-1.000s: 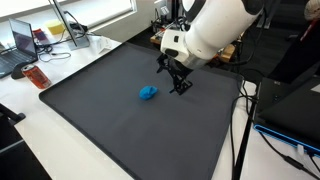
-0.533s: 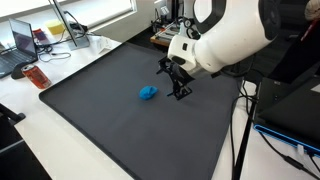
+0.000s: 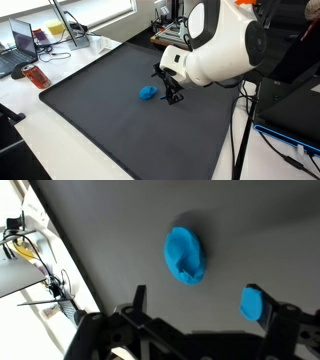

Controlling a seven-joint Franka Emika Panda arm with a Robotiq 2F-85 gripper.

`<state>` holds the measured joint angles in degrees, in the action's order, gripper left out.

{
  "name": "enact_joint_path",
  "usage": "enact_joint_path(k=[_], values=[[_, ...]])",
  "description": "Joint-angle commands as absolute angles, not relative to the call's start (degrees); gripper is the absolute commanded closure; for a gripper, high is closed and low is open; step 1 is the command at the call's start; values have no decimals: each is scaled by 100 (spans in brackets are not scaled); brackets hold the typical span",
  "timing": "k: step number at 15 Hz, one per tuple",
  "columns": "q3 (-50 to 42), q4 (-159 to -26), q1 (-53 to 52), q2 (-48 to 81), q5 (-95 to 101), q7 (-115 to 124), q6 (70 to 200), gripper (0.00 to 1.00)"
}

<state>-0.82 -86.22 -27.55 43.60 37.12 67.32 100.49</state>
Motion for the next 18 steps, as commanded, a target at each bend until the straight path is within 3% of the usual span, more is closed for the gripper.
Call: enact_joint_path(k=[1,18], values=[[10,-8039,-2522,4614,3583,6245,9806,0],[27,-6741,-1095,4848,421,3905,9762,0]])
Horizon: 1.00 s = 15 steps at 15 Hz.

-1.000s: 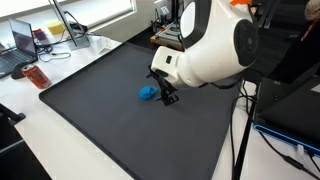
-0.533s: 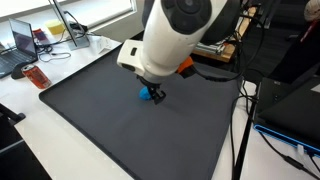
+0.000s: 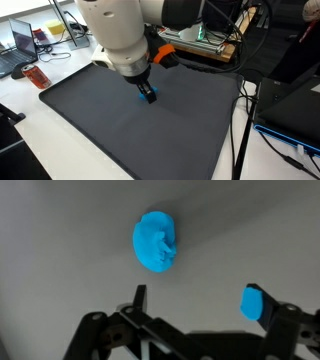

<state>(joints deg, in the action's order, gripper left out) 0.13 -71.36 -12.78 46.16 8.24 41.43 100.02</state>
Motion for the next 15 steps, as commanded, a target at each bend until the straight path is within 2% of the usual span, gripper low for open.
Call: enact_joint_path(k=[1,9,15], values=[[14,-6710,-1030,4876,325,3836,9776,0],[-5,-6653,-540,5003,-222,3212,9694,0],[21,-7213,-143,4676,-580,2107,10020,0]])
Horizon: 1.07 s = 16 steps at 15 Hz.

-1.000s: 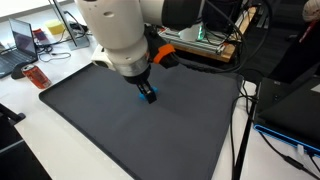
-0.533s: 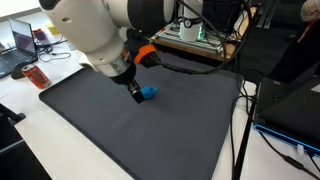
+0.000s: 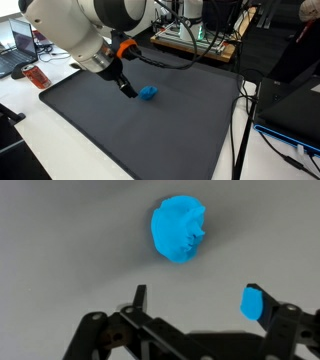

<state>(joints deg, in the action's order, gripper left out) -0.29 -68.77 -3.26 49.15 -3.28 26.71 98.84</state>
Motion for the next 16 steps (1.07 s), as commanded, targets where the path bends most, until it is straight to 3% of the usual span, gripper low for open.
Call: enact_joint_path(k=[1,16], values=[[27,-7331,-94,4603,-586,1902,10072,0],[319,-11119,698,2286,-1850,-923,12640,0]])
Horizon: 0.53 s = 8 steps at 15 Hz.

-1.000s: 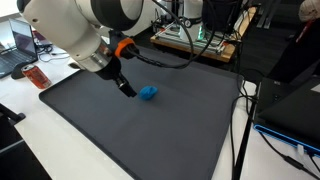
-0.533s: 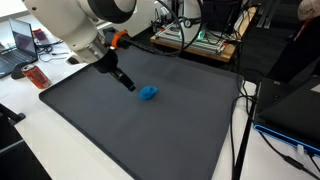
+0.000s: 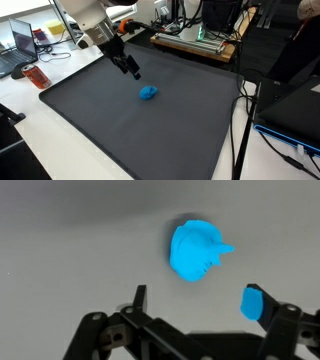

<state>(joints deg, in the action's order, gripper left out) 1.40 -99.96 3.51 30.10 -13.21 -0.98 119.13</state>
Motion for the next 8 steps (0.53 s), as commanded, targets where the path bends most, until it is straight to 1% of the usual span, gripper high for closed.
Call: enact_joint_path(k=[1,5,8], values=[[349,-11352,803,2163,-2066,-1201,12839,0],[513,-12116,1300,1734,-3197,-2629,13146,0],[496,-12585,1439,1449,-3853,-3558,13188,0]])
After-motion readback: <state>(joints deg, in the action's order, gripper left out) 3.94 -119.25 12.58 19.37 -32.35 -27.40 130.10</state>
